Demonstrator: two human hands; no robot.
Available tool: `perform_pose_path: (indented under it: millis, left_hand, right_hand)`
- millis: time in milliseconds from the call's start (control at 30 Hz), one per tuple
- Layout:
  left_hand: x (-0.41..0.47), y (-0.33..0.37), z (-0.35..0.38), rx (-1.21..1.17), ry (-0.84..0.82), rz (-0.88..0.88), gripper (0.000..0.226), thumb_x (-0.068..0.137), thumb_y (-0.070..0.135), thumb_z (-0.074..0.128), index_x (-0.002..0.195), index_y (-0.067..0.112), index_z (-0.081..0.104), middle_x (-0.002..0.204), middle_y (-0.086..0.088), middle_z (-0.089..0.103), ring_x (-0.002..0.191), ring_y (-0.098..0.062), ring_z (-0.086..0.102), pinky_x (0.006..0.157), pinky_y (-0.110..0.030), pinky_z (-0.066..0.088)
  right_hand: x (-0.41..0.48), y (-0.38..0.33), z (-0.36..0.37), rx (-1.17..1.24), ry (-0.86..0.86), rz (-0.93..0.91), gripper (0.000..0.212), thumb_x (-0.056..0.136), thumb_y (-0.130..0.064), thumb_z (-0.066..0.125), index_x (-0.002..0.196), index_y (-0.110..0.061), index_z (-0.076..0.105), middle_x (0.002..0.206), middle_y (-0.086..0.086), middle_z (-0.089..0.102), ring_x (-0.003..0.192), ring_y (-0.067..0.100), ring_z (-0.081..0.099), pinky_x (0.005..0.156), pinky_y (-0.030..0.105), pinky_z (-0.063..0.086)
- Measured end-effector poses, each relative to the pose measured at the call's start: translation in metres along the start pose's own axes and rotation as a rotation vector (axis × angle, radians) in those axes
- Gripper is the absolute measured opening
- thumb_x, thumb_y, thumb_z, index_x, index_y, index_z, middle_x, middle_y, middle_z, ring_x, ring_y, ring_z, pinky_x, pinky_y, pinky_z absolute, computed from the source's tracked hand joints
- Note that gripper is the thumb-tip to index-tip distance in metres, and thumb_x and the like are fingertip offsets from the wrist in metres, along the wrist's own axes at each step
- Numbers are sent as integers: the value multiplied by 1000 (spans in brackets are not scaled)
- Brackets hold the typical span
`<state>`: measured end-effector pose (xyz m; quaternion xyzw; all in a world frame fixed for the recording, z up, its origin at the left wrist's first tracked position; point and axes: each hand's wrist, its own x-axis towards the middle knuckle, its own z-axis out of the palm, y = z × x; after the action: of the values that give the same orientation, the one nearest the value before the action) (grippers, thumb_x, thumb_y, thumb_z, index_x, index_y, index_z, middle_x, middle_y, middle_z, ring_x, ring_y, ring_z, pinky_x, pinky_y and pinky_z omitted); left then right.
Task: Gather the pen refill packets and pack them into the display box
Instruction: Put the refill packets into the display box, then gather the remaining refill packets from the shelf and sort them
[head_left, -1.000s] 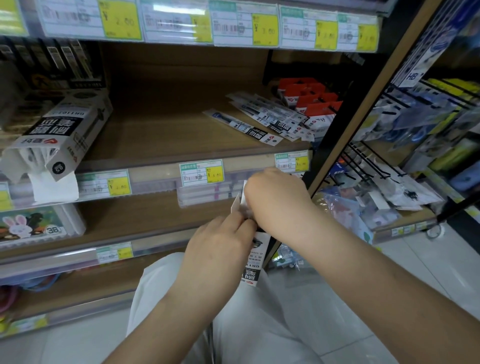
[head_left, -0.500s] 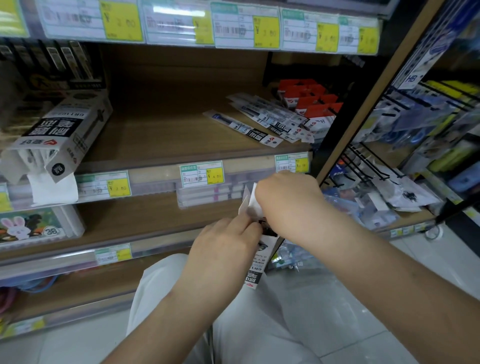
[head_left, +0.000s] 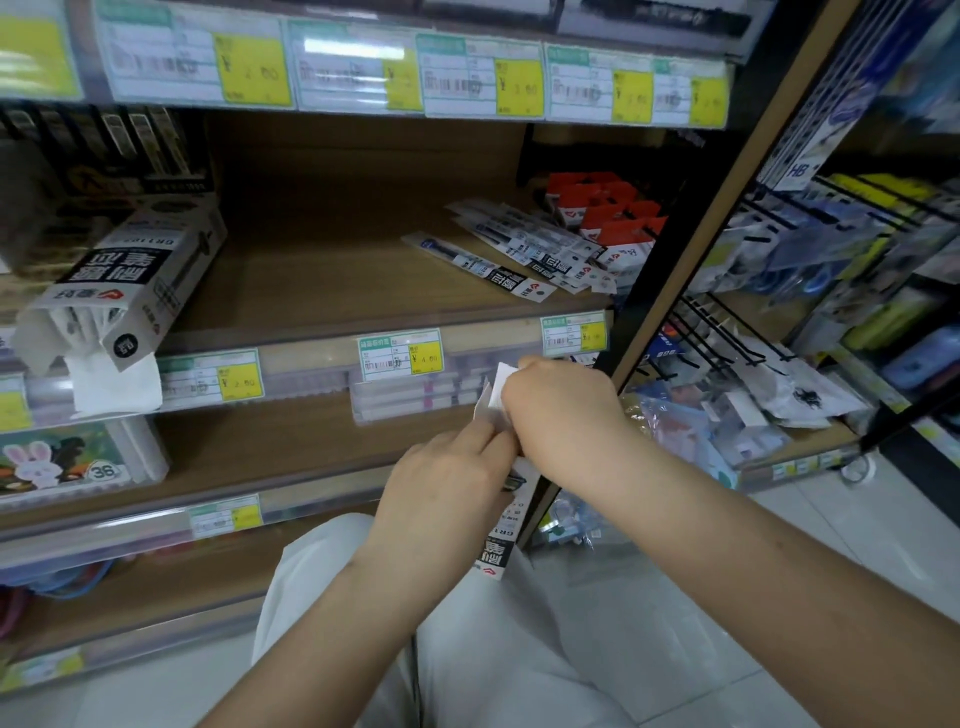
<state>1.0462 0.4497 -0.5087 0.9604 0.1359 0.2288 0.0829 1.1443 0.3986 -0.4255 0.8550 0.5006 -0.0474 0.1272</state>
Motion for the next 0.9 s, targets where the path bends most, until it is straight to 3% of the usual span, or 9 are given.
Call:
perform_pose_path:
  millis: [67,133,267,367,500,567,700,800,900]
  left_hand:
    - [1,-1,-10,6,19,37,44,37,19,89,72,15,63,74,-1,62,49,-24,57,39,-23,37]
    - [1,0,-23,16,73,82,40,40,23,89,69,14,62,75,-1,63,49,-23,57,39,-22,37]
    - [5,9,-71,78,202,128,16,69,30,56,69,14,57,76,-3,62,52,-24,57,41,-27,39]
    - [13,16,-109,121,306,146,16,77,26,56,77,11,62,78,-4,63,62,-25,58,49,-35,45]
    - [14,15,-142,148,516,129,15,87,16,63,77,5,64,73,-10,59,65,-31,54,56,-41,39]
    - [10,6,-145,133,582,94,18,89,20,62,78,6,63,77,-12,62,68,-32,56,57,-43,41]
    - [-1,-22,-134,166,714,21,11,87,15,60,83,4,61,89,-18,67,82,-28,52,65,-37,40]
    - [-6,-47,-112,215,776,30,7,85,8,62,89,4,58,93,-21,65,84,-34,51,69,-38,38]
    - [-3,-75,-85,241,789,98,12,87,11,58,94,2,56,102,-13,54,85,-35,49,70,-39,37]
  right_hand:
    - [-3,3,-5,38,33,-22,24,82,-4,54,64,-11,39,74,2,38,74,26,48,57,27,33]
    - [-10,6,-18,70,58,-67,32,80,-8,56,58,-17,35,66,0,36,66,23,43,50,24,30]
    - [-39,9,-65,168,261,-186,14,84,-22,57,75,-20,67,84,1,61,85,21,58,69,30,49]
    - [-60,15,-100,274,469,-333,12,84,-28,60,83,-26,72,92,-6,62,90,14,57,81,32,49]
    - [-83,25,-123,624,678,-569,14,79,-33,65,85,-23,72,96,-9,61,82,-5,53,71,13,41]
    - [-93,32,-122,795,753,-642,13,81,-30,66,90,-21,72,109,-6,60,83,-5,56,65,15,46]
    - [-82,56,-102,1016,901,-454,17,84,-30,57,82,-20,70,94,-6,67,85,14,62,69,36,53]
    - [-42,66,-69,1078,655,-200,14,82,-25,61,73,-18,70,76,1,69,73,12,63,68,30,50]
    - [4,67,-29,938,511,-75,20,84,-18,65,66,-26,67,66,-8,66,62,0,57,59,17,43]
